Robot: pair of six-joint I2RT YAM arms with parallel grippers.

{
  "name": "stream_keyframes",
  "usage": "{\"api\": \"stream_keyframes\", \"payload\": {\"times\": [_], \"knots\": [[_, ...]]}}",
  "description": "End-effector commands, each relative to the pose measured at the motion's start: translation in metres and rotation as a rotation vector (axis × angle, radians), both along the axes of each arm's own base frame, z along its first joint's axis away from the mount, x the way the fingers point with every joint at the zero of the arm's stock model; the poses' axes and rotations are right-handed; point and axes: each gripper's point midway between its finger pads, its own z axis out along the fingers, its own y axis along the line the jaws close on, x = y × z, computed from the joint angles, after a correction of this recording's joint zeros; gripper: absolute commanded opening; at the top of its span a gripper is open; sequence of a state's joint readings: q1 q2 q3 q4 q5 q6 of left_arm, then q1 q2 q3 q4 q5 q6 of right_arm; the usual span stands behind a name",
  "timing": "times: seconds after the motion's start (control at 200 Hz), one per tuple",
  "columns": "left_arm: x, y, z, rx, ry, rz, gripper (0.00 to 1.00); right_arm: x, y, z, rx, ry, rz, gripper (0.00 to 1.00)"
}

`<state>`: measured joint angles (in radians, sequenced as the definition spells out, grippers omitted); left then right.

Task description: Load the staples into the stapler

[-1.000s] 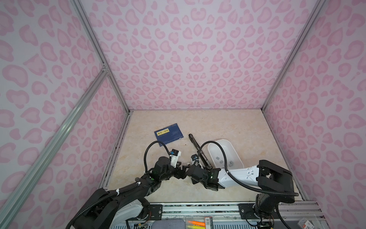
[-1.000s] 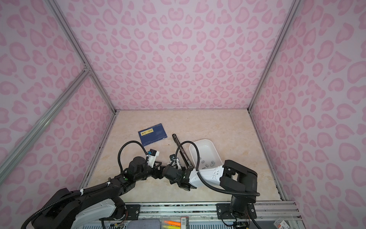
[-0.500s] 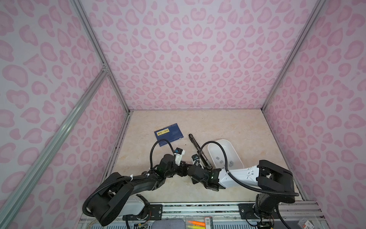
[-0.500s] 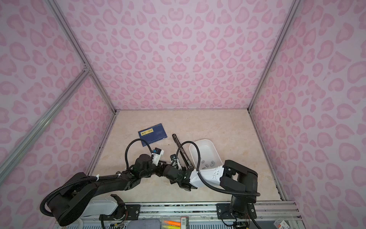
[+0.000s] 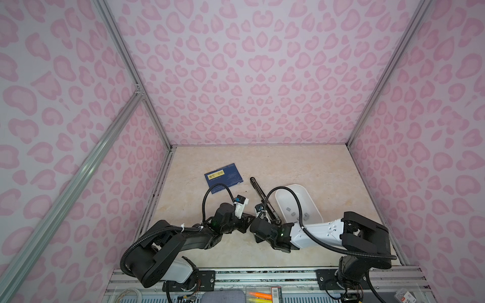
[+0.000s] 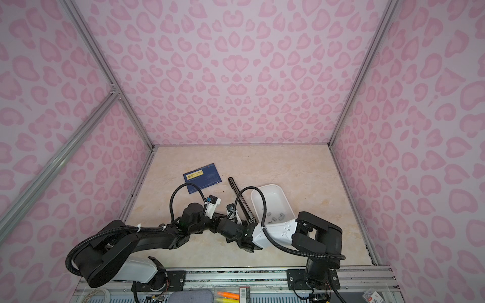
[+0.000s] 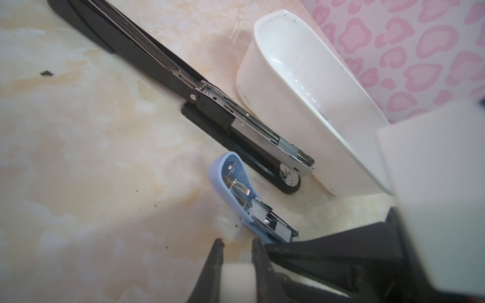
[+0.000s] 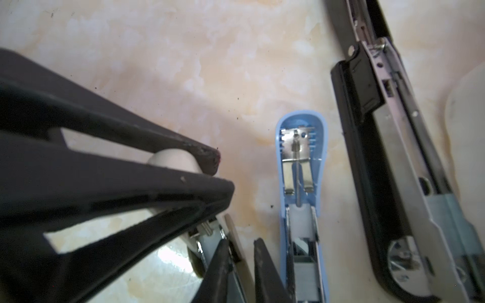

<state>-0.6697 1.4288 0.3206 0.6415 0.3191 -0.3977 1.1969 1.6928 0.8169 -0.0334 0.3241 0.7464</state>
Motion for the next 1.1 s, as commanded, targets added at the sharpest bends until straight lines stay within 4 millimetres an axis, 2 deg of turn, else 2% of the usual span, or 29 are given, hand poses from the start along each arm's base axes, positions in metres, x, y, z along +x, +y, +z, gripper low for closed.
{"api": "stream_keyframes", "payload": {"times": [0.0, 0.425, 0.81, 0.955, 1.095], "knots": [[0.009, 0.001, 0.009, -0.003, -0.052, 0.024, 0.16, -0.013, -0.012, -0.016, -0.056, 0.060, 0.018, 0.19], [0.007, 0.006, 0.011, 0.001, -0.078, 0.030, 0.14, -0.025, -0.030, -0.026, -0.074, 0.089, 0.002, 0.19], [0.001, 0.000, 0.017, -0.027, -0.085, -0.015, 0.14, -0.018, -0.013, -0.018, -0.055, 0.069, 0.032, 0.19], [0.000, 0.000, 0.018, -0.023, -0.090, -0.013, 0.14, -0.019, -0.019, -0.019, -0.069, 0.071, 0.023, 0.19], [0.000, -0.001, 0.019, -0.024, -0.088, -0.019, 0.19, -0.016, -0.020, -0.010, -0.059, 0.041, 0.015, 0.20]]}}
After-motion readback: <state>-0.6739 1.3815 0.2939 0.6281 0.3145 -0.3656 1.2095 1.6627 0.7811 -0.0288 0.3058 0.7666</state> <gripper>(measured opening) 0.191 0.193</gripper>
